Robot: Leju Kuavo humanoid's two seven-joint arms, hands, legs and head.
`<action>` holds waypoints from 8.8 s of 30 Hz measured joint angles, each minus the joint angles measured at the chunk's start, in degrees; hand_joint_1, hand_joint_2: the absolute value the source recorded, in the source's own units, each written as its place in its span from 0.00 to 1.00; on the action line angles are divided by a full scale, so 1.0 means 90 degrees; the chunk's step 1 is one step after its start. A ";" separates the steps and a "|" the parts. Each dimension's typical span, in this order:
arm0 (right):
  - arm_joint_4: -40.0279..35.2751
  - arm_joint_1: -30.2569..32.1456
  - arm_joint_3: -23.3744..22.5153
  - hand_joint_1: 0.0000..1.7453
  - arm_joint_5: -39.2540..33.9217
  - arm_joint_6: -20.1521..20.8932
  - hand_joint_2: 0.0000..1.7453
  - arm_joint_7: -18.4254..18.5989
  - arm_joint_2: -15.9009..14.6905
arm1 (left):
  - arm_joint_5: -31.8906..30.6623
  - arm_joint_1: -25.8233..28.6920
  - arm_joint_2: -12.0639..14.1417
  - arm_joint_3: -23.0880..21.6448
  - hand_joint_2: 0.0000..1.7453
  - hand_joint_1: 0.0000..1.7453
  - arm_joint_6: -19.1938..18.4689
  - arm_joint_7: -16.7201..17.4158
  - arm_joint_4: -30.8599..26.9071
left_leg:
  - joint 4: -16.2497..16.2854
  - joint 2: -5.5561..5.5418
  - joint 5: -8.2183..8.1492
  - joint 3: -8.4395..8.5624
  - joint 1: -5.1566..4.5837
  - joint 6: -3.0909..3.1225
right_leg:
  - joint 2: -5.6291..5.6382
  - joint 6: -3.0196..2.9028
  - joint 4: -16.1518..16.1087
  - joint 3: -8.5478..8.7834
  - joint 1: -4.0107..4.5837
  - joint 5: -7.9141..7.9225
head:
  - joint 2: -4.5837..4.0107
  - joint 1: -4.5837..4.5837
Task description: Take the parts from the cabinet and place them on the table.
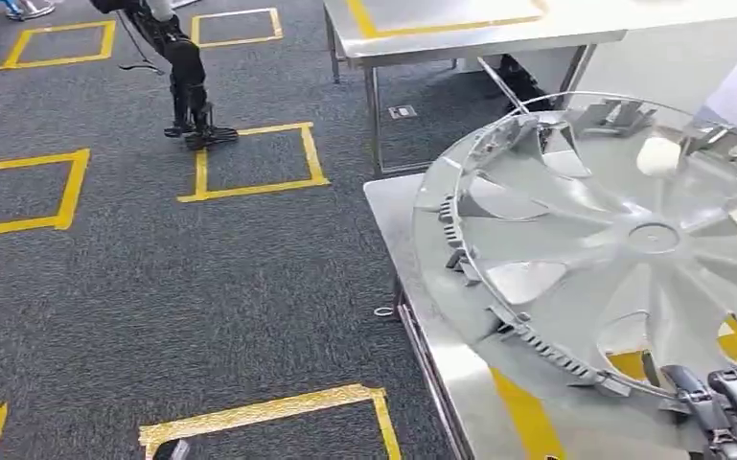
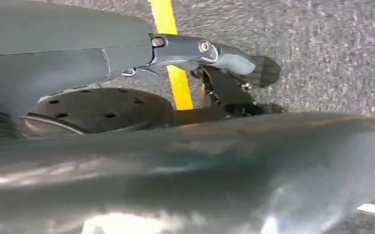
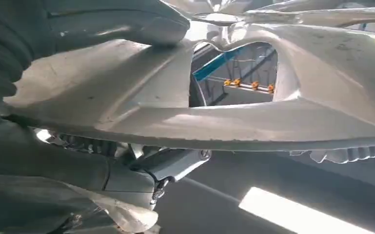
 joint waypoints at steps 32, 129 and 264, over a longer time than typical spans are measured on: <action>0.0005 -0.0059 0.0119 1.00 0.0005 0.0000 1.00 -0.0005 0.0000 | 0.0289 0.0029 0.0041 0.0126 0.00 0.00 -0.0236 0.0498 0.0000 | -0.0251 0.0086 0.0079 0.0080 0.0264 -0.0311 | 0.0010 0.0100 -0.0405 0.0292 -0.0010 0.0100 | 0.0000 -0.0007; 0.0527 -0.0380 0.0466 1.00 0.0003 0.0000 1.00 0.0063 -0.0187 | 0.0056 0.0042 0.0279 -0.0107 0.00 0.00 -0.0410 0.1158 -0.0002 | -0.0459 0.0541 0.0291 0.0013 0.0193 0.0014 | -0.0568 0.0093 0.0895 -0.0314 0.0119 -0.0764 | 0.0000 0.0143; 0.7283 -0.6260 0.5603 1.00 -0.0712 0.1445 1.00 0.4656 -0.2035 | -0.0245 -0.0369 0.0413 -0.1494 0.00 0.00 -0.0515 0.0918 -0.0005 | -0.0398 0.0855 0.0407 -0.0163 0.0123 -0.0181 | -0.0812 -0.0031 -0.0499 0.0366 0.0132 0.0048 | 0.0000 0.0138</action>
